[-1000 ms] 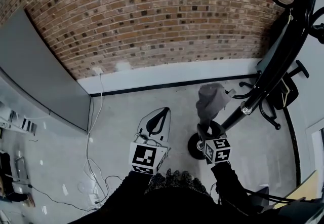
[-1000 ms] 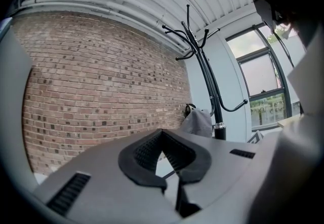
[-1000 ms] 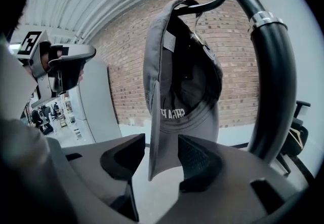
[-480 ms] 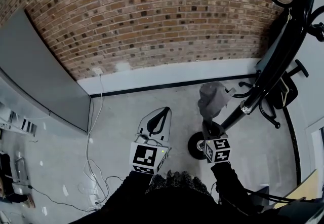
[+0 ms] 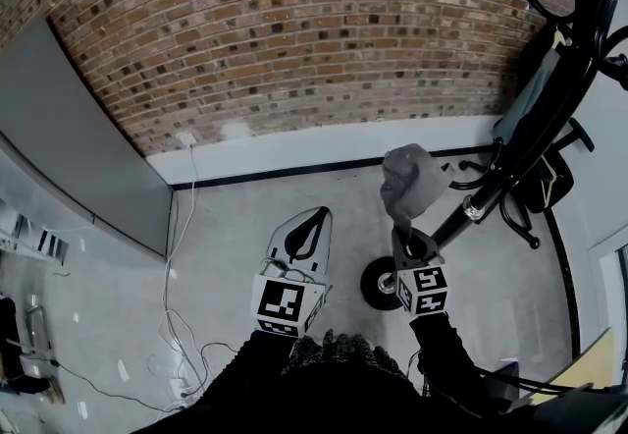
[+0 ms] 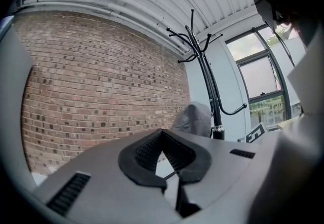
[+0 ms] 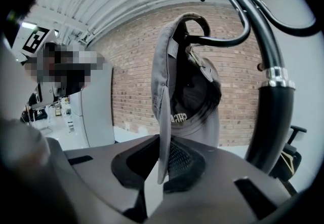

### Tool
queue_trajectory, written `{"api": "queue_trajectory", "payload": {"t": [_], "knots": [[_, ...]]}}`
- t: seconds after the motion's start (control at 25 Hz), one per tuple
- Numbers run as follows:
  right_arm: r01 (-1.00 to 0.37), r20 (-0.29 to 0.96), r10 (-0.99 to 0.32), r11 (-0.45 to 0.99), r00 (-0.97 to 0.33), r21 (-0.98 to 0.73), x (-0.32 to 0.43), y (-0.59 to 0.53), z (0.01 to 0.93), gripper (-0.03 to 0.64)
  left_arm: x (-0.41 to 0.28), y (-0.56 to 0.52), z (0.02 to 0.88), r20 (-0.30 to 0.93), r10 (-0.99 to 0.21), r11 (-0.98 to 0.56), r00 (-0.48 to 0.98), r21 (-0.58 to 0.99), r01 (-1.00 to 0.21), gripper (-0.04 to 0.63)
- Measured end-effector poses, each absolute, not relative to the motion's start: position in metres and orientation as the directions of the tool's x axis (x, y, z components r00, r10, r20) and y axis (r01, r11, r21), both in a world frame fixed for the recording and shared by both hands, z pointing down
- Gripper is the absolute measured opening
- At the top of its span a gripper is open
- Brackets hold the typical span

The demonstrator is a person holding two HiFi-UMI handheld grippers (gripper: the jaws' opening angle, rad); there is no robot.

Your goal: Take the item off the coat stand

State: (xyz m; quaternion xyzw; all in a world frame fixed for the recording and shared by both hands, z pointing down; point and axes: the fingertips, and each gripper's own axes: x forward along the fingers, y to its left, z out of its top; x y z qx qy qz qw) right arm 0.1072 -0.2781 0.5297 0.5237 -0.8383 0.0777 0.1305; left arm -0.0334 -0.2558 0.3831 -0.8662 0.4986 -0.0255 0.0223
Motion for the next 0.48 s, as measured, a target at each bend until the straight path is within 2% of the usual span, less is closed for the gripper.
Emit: {"api": "queue_trajectory", "payload": {"t": [0.48], "knots": [[-0.865, 0.291, -0.839, 0.497, -0.46, 0.069, 0.089, -0.301, 0.502, 0.025, -0.042, -0.255, 0.38, 0.017, -0.873, -0.487, 0.487, -0.066, -0.871, 0.006]]}}
